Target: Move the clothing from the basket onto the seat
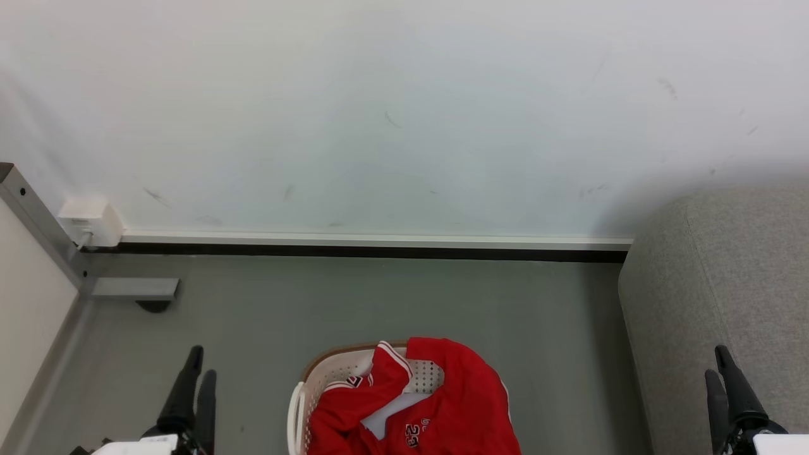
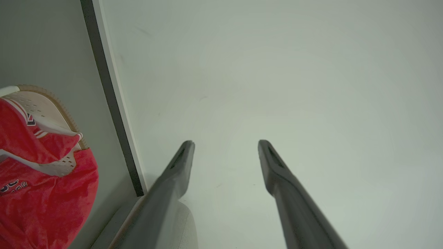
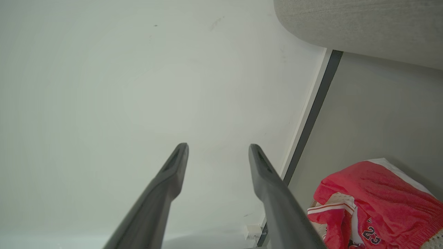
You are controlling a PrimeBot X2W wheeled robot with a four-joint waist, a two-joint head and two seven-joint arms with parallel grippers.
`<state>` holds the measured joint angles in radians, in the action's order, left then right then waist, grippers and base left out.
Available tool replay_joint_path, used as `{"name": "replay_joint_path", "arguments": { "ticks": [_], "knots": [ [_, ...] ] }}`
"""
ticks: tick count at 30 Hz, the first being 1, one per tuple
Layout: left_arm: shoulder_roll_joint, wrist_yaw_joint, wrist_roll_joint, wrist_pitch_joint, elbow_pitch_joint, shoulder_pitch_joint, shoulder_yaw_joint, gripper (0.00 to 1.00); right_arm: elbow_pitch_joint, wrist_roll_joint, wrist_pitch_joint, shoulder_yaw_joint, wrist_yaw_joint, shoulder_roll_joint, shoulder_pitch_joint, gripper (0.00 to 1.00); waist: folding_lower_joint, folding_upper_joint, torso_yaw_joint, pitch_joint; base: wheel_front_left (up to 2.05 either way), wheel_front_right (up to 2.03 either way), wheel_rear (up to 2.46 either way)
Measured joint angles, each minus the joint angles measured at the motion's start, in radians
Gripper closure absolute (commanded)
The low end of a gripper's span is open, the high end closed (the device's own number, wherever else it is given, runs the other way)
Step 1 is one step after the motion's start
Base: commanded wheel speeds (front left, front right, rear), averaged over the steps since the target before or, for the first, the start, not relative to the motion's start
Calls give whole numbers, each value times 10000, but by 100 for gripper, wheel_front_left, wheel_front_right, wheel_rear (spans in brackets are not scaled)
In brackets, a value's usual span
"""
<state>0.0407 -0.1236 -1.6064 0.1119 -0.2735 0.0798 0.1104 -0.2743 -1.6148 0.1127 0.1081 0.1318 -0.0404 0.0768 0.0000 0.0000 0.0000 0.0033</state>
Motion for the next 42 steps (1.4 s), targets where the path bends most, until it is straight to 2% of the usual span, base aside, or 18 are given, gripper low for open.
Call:
{"name": "replay_joint_path", "arguments": {
  "ticks": [13,31,42],
  "knots": [
    [-8,2,520,-610,332,-11,-128,0,307,525,-600,-646,0,6,36,0,0,0,-6,20,0,0,0],
    [-2,12,4660,-1329,867,-162,-96,0,857,3624,-1340,-1570,0,-81,52,0,0,0,-22,-162,0,0,0],
    [0,337,7060,-1745,1122,-218,-247,0,1137,6287,-1737,-2265,0,-453,148,0,0,0,25,-201,0,0,0]
  ]
}}
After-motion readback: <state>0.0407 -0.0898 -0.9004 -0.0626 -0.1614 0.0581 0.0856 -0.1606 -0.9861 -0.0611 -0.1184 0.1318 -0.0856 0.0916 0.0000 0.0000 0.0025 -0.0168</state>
